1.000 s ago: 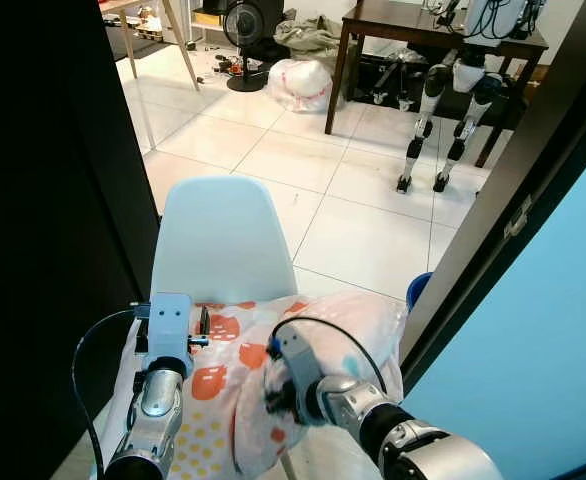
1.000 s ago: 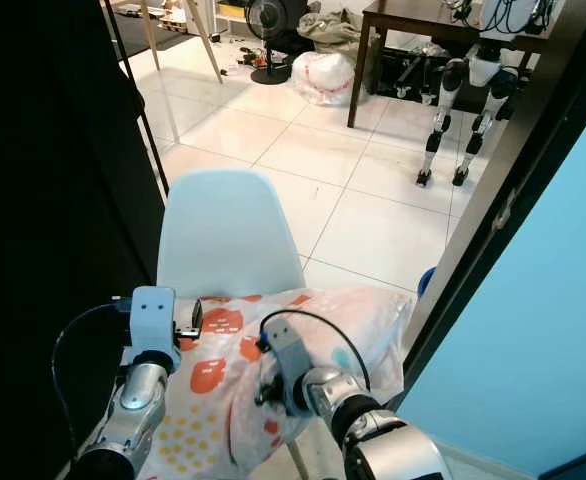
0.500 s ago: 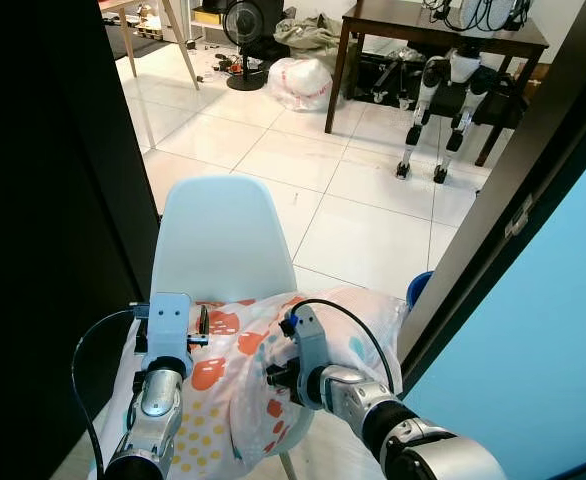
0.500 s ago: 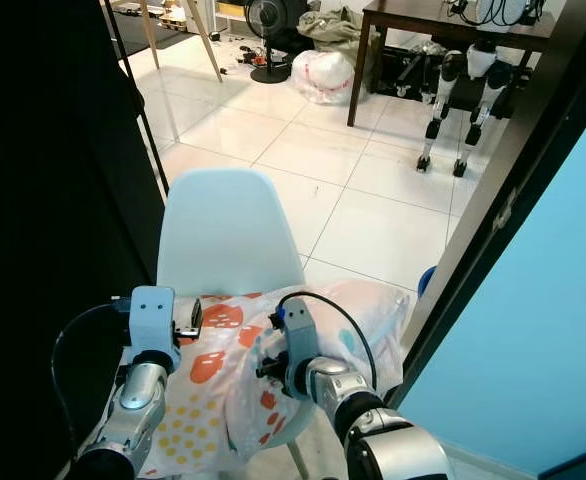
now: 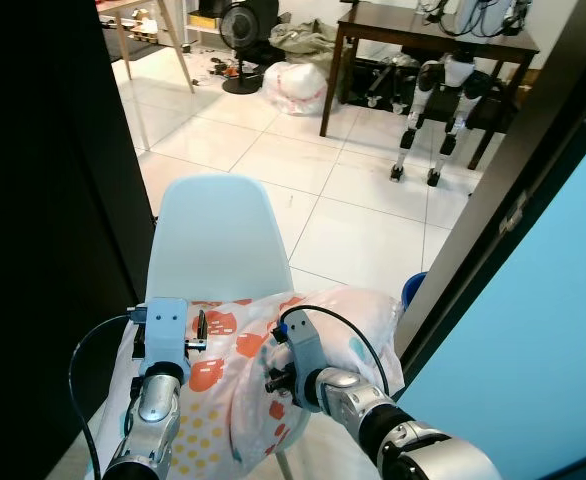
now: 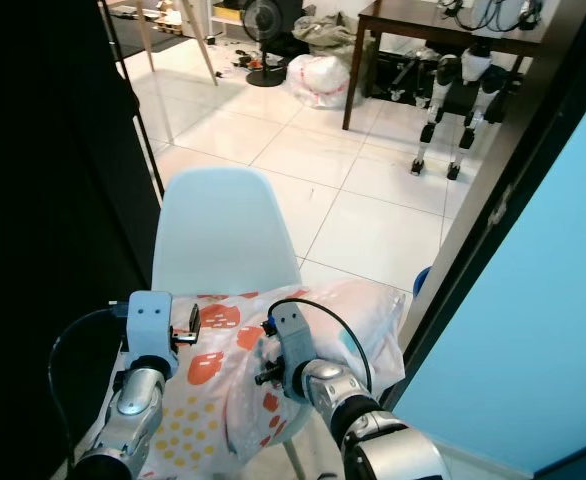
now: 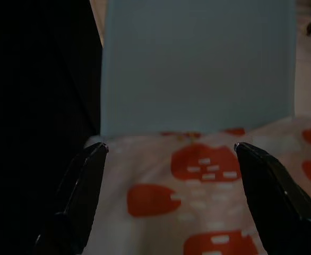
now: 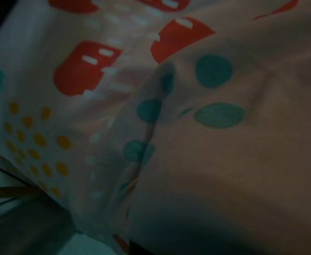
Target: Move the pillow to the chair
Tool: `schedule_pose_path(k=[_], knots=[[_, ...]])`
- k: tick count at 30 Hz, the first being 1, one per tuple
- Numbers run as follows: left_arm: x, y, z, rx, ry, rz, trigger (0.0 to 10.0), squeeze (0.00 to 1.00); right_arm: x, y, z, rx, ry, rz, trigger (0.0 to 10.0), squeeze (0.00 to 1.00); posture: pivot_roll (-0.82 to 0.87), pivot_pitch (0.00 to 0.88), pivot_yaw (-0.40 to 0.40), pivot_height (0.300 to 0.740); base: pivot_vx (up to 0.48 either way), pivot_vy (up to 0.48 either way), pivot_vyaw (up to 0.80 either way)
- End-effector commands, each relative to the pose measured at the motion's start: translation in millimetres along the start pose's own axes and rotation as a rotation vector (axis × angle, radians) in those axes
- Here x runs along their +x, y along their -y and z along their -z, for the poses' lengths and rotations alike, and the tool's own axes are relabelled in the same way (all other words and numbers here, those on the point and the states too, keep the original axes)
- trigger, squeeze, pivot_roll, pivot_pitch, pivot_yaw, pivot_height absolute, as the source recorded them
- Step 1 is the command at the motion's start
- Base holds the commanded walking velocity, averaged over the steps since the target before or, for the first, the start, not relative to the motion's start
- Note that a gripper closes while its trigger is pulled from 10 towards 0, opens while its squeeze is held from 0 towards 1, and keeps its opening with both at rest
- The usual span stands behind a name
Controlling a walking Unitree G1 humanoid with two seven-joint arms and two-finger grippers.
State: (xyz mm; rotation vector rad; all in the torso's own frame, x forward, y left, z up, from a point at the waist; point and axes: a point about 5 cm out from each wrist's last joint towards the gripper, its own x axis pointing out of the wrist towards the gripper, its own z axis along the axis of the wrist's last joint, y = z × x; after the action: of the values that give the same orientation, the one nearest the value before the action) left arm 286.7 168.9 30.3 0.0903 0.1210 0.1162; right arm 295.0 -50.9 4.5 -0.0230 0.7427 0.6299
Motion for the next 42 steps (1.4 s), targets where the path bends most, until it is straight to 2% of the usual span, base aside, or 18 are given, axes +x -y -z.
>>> schedule_pose_path(k=[1,5,8,13,16,18,23,24,30,36,38,40,42], knots=[[-5.1,-1.0,12.6,-0.012,-0.067,0.004,10.0,0.0,7.7,-23.6,-3.9,-0.008,0.024,-0.055,10.0,0.0,0.02,0.06,-0.047,0.635,0.0,0.0,0.0],[-8.0,1.6,21.2,-0.049,-0.122,0.026,10.0,0.0,7.9,-24.0,-2.0,-0.019,0.016,-0.051,10.0,0.0,0.02,0.059,-0.046,0.62,0.0,0.0,0.0],[-11.9,10.1,27.5,-0.075,-0.159,0.079,10.0,0.0,7.9,-24.3,-2.5,-0.015,0.023,-0.055,10.0,0.0,0.02,0.061,-0.046,0.61,0.0,0.0,0.0],[-14.8,19.4,29.2,-0.085,-0.168,0.125,10.0,0.0,7.6,-22.3,-1.0,-0.046,0.008,-0.033,10.0,0.0,0.02,0.068,-0.044,0.61,0.0,0.0,0.0],[-15.1,20.3,29.4,-0.086,-0.169,0.13,10.0,0.0,7.5,-21.5,0.0,-0.064,0.0,-0.023,10.0,0.0,0.02,0.068,-0.044,0.61,0.0,0.0,0.0],[-15.2,21.8,29.6,-0.088,-0.171,0.141,10.0,0.0,6.9,-16.7,3.2,-0.135,-0.036,0.039,10.0,0.0,0.02,0.072,-0.043,0.61,0.0,0.0,0.0],[-15.5,21.2,30.1,-0.087,-0.174,0.146,10.0,0.0,5.8,-12.2,2.9,-0.146,-0.046,0.071,10.0,0.0,0.02,0.076,-0.04,0.61,0.0,0.0,0.0],[-15.6,20.4,30.4,-0.087,-0.176,0.146,10.0,0.0,5.3,-10.3,1.1,-0.149,-0.043,0.079,10.0,1.0,0.02,0.077,-0.038,0.61,0.0,0.0,0.0],[-15.4,18.6,30.8,-0.082,-0.179,0.148,10.0,0.0,4.0,-5.6,-3.9,-0.161,-0.045,0.09,10.0,1.0,0.02,0.078,-0.034,0.61,0.0,0.0,0.0],[-14.7,19.2,30.1,-0.072,-0.178,0.157,10.0,0.0,1.9,-2.0,-13.4,-0.242,-0.084,0.045,10.0,1.0,0.02,0.08,-0.034,0.61,0.0,0.0,0.0],[-14.5,19.3,29.9,-0.07,-0.177,0.159,10.0,0.0,0.7,-0.8,-18.2,-0.287,-0.087,0.01,10.0,1.0,0.01,0.08,-0.034,0.61,0.0,0.0,0.0],[-14.4,19.3,29.8,-0.069,-0.176,0.158,10.0,0.0,-2.0,4.6,-17.0,-0.375,-0.13,-0.008,10.0,1.0,0.01,0.08,-0.034,0.61,0.0,0.0,0.0],[-14.4,19.3,29.8,-0.07,-0.176,0.157,10.0,0.0,-4.0,8.7,-14.4,-0.41,-0.16,-0.014,10.0,1.0,0.01,0.08,-0.035,0.61,0.0,0.0,0.0]])
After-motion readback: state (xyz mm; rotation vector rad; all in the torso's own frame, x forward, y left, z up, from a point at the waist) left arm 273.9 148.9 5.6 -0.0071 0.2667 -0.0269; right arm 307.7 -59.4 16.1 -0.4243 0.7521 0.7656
